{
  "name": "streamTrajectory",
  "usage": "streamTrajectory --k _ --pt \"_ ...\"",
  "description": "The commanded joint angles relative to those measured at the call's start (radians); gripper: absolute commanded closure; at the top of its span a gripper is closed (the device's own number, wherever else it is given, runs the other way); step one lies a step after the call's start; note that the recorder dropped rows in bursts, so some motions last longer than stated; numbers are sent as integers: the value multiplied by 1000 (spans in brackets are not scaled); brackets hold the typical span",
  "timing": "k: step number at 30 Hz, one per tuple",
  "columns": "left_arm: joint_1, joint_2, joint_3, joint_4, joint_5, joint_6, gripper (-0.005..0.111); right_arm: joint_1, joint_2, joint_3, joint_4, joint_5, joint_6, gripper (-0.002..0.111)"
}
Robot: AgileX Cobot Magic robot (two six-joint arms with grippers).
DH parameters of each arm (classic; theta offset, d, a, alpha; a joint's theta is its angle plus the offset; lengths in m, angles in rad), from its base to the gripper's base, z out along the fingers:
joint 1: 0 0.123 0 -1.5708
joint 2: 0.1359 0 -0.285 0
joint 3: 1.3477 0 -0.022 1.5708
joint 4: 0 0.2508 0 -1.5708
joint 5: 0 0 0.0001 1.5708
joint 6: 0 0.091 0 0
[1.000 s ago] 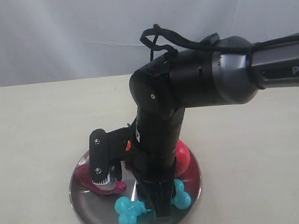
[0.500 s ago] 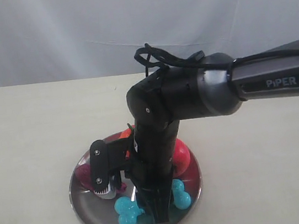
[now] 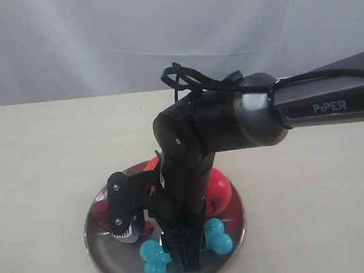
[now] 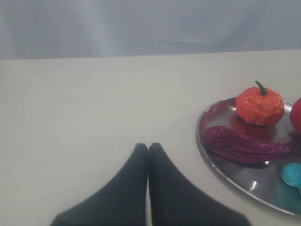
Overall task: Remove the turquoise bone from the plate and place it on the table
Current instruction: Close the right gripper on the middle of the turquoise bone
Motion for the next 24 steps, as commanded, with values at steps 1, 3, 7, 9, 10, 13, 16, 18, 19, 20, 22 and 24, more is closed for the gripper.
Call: streamTrajectory --k 1,3,7,9,10,13,16,18,19,20,22,24 --pt "-2 -1 3 1 -1 -1 107 0 1 -6 -4 -24 -1 55" --pt "-2 -1 3 1 -1 -1 107 0 1 -6 -4 -24 -1 55" --pt "-2 -1 3 1 -1 -1 107 0 1 -6 2 -17 -1 55" --pt "-2 -1 3 1 -1 -1 107 0 1 -6 10 0 -1 55" --pt "-2 -1 3 1 -1 -1 107 0 1 -6 10 3 -1 55" --pt "-2 -1 3 1 -1 -1 107 0 1 -6 13 10 -1 55" --pt "-2 -1 3 1 -1 -1 107 0 7 -6 24 10 -1 55" --pt "-2 -1 3 1 -1 -1 107 0 21 -6 28 17 -1 55" --pt "-2 -1 3 1 -1 -1 107 0 30 -6 28 17 -1 55" --pt "-2 -1 3 1 -1 -1 107 0 40 -6 28 10 -1 55" --pt "-2 -1 3 1 -1 -1 107 0 48 -6 28 -8 -1 55" --pt "-2 -1 3 1 -1 -1 107 0 55 -6 28 -22 -1 55"
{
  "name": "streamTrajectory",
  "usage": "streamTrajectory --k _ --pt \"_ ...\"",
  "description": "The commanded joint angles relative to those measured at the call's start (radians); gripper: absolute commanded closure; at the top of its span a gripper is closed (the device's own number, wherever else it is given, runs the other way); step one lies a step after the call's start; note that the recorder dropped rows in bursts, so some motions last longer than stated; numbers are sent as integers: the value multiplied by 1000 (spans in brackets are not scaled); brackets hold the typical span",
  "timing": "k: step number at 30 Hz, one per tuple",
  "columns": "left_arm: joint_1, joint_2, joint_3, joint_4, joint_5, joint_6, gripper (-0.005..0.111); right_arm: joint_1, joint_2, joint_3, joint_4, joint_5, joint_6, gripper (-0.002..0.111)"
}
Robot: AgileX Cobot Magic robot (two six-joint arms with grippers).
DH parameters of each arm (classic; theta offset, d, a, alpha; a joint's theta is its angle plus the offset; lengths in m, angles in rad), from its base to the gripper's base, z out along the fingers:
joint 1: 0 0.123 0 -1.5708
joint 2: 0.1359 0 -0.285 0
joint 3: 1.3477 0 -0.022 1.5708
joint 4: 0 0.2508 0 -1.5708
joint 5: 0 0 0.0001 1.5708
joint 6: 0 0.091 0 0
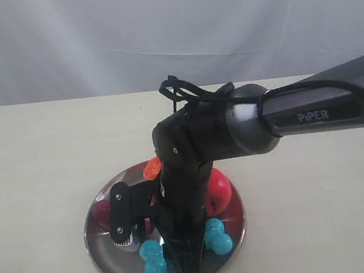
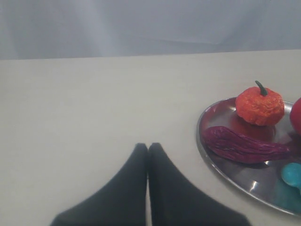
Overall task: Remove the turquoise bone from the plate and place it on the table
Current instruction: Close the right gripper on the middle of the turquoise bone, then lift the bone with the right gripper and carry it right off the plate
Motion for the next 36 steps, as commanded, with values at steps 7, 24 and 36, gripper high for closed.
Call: streamTrajectory --k 7,24,36 --pt "-2 -1 3 1 -1 -1 107 0 16 -5 2 -22 -1 72" --pt "-2 -1 3 1 -1 -1 107 0 -42 -5 -4 -22 -1 109" --pt "-2 -1 3 1 -1 -1 107 0 -268 -5 -4 56 41 109"
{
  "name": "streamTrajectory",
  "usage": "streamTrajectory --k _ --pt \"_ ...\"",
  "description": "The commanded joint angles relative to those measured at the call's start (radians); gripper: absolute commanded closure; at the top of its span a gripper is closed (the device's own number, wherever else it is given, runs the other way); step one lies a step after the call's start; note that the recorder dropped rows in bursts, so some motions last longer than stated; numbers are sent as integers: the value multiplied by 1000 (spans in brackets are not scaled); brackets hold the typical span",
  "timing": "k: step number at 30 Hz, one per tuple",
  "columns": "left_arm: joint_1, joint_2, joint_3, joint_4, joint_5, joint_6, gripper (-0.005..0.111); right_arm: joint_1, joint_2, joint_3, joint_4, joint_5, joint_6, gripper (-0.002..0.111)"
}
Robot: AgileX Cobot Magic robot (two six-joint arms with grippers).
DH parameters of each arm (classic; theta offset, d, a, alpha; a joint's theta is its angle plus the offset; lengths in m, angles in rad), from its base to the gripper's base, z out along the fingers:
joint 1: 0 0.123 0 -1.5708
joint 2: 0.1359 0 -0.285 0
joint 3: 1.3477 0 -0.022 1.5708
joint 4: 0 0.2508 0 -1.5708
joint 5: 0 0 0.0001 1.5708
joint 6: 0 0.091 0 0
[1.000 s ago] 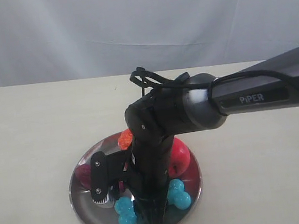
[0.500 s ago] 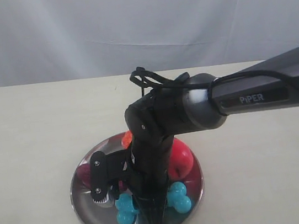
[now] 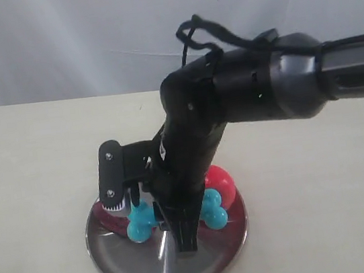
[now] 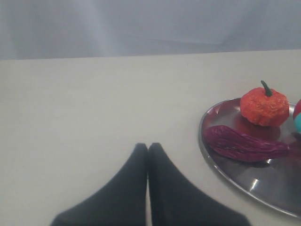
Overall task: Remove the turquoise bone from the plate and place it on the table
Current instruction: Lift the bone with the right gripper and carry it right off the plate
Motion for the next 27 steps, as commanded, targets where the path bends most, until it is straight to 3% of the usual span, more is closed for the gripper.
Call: streamTrajectory --k 1,5,15,27 --pt "-2 -1 3 1 -1 -1 107 0 -107 -5 -5 36 52 109" --pt "-2 -1 3 1 -1 -1 107 0 -199 -5 -9 93 122 109" --pt "-2 -1 3 1 -1 -1 107 0 -355 -5 -267 230 631 109" --pt "-2 -1 3 1 -1 -1 107 -325 -364 -5 -246 252 1070 109"
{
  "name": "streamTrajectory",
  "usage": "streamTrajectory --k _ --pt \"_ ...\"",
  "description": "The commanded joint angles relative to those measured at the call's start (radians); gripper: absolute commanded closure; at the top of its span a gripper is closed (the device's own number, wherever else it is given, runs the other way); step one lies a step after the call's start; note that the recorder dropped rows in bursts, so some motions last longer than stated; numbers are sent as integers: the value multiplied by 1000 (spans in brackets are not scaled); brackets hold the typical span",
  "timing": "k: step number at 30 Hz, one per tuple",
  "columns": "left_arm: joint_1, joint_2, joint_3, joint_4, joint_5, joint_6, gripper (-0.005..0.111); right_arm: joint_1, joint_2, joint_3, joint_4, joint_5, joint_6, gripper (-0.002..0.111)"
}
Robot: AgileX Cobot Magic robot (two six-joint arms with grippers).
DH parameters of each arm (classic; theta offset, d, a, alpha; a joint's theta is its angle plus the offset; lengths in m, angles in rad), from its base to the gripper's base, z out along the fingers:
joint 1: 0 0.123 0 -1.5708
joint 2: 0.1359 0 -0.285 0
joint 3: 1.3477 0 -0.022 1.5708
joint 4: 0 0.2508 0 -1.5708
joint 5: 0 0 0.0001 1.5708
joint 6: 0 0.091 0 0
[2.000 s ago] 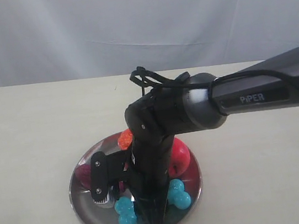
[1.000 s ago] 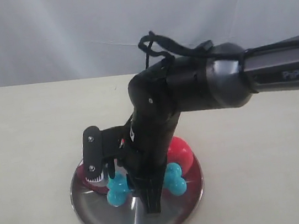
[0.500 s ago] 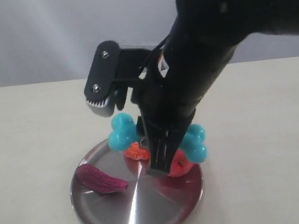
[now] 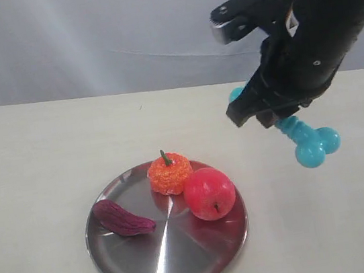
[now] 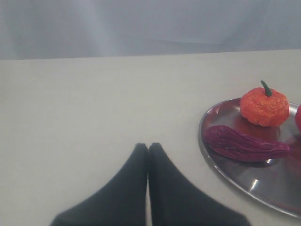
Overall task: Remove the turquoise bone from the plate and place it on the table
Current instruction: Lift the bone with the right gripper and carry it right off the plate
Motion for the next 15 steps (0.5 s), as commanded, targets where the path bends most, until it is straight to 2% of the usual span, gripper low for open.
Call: streamTrajectory --k 1,9,15 --pt "-2 -1 3 1 -1 -1 107 -96 -11 -5 8 -23 151 109" --pt "-2 -1 3 1 -1 -1 107 -123 71 17 24 -13 265 109" --pt "-2 -1 3 1 -1 -1 107 -123 134 107 21 -131 310 109"
